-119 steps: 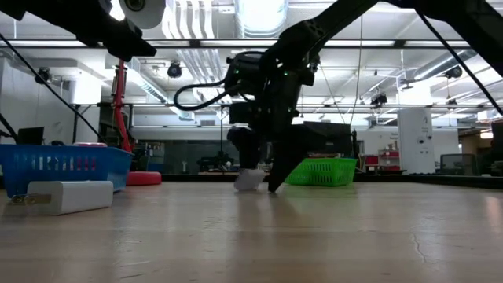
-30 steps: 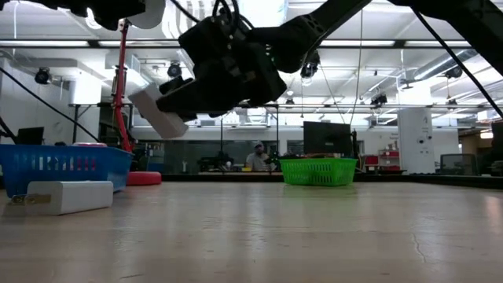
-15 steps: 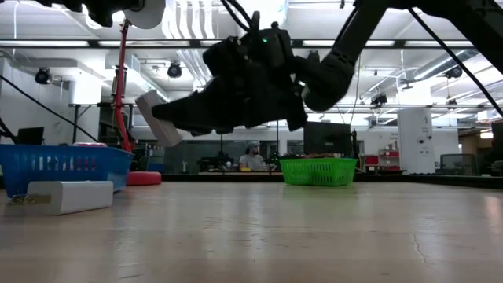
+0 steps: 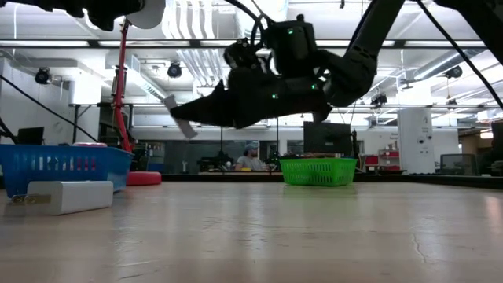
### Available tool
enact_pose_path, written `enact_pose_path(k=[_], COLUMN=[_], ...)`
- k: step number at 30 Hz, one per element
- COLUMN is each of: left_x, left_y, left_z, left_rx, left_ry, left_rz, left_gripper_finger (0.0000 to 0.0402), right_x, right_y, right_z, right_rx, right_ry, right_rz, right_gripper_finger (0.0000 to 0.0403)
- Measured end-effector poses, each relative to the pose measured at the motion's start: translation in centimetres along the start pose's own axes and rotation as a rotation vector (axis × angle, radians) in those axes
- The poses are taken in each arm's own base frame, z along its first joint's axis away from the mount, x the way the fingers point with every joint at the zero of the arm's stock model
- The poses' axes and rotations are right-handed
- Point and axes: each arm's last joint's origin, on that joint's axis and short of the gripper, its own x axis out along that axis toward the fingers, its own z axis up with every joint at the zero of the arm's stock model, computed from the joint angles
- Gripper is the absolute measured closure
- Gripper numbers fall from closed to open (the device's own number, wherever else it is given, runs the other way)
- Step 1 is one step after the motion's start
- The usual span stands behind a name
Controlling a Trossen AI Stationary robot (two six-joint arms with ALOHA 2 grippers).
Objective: Pick & Place Office items
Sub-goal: Put the white digital clock into the green basket
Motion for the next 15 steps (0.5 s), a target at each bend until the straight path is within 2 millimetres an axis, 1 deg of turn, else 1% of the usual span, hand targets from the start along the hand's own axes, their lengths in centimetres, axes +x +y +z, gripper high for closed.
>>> enact_pose_path(k=[3, 9, 15], left_x=[0.0, 0.0, 0.0], left_y=[0.0, 0.0, 0.0], left_z=[0.0, 0.0, 0.1], left_rx=[-0.001, -0.001, -0.002], left_ry=[-0.003, -0.006, -0.009], left_rz=[0.000, 0.001, 0.002], left_gripper_finger=[0.0202, 0.0202, 0.0202], right_x=[-0.9, -3.0, -5.5], right_y=[-0.3, -1.1, -2.3], right_z=[0.1, 0.5, 0.2], right_rx=[-0.014, -0.014, -0.003], right_ry=[0.018, 0.023, 0.064], right_rz=[-0.110, -0.269, -0.403], right_gripper_finger=[0.0271, 0.0271, 0.0271])
